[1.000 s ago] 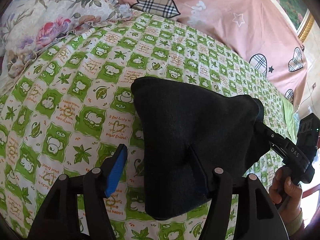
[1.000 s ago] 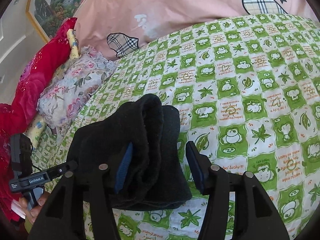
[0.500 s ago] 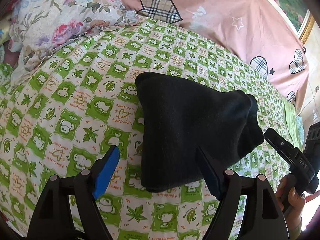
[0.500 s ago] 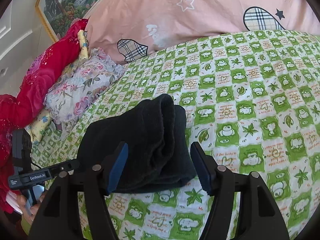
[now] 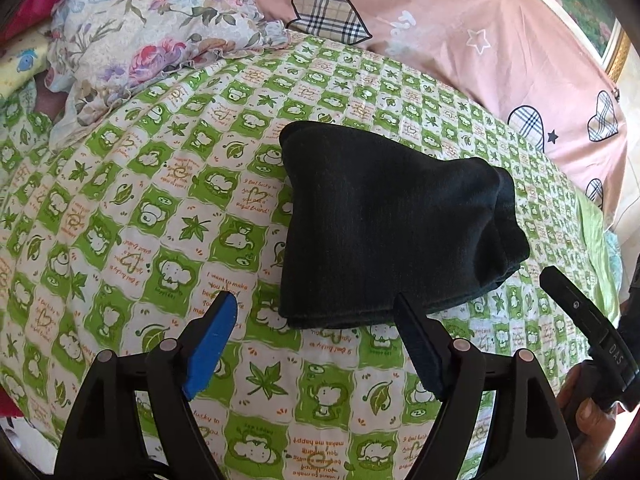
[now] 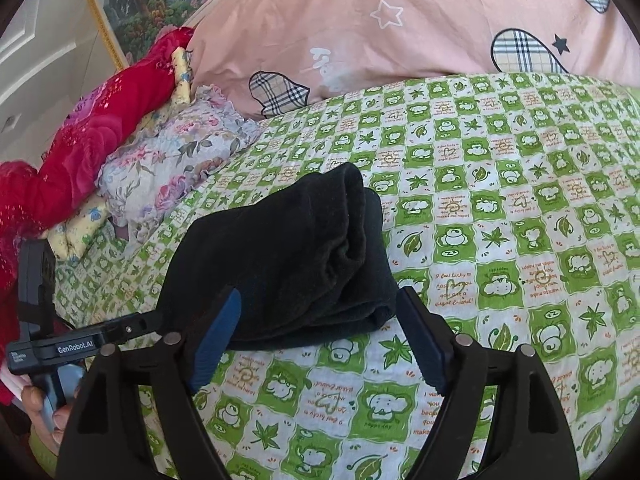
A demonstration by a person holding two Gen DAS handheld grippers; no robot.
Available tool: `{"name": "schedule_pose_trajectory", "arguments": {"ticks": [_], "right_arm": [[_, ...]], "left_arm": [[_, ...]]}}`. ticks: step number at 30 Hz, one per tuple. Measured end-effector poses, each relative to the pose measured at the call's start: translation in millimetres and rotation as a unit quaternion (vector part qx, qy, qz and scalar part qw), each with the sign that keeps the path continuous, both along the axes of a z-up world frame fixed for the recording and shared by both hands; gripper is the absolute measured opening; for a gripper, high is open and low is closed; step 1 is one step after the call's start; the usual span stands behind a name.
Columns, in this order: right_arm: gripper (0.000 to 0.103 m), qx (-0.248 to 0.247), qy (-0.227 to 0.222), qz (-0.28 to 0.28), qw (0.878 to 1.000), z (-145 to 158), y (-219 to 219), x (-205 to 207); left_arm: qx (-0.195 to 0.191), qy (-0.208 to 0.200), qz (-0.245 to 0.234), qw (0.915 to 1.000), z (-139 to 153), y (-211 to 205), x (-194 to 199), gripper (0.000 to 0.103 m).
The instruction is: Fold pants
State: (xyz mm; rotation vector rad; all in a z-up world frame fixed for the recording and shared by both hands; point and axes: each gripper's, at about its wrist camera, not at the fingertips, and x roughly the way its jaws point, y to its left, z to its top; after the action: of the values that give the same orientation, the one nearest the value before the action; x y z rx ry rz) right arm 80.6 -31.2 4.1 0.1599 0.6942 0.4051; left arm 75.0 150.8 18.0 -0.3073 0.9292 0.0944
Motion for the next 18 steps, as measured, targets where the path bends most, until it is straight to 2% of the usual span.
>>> {"name": "schedule_pose_trajectory", "arguments": {"ticks": [9, 18], "right_arm": [[0.088, -0.052, -0.028, 0.038, 0.998, 1.8, 19.7, -21.1], [0.094, -0.058, -0.039, 0.049, 0.996, -4.1, 21.0, -27.3]], "left_arm": [[0.05, -0.019, -0.003, 0.9986, 4.7, -16.0, -14.1, 0.082], [0.082, -0.025, 0.001, 0.9963, 0.6, -25.5, -21.3, 0.083]]}}
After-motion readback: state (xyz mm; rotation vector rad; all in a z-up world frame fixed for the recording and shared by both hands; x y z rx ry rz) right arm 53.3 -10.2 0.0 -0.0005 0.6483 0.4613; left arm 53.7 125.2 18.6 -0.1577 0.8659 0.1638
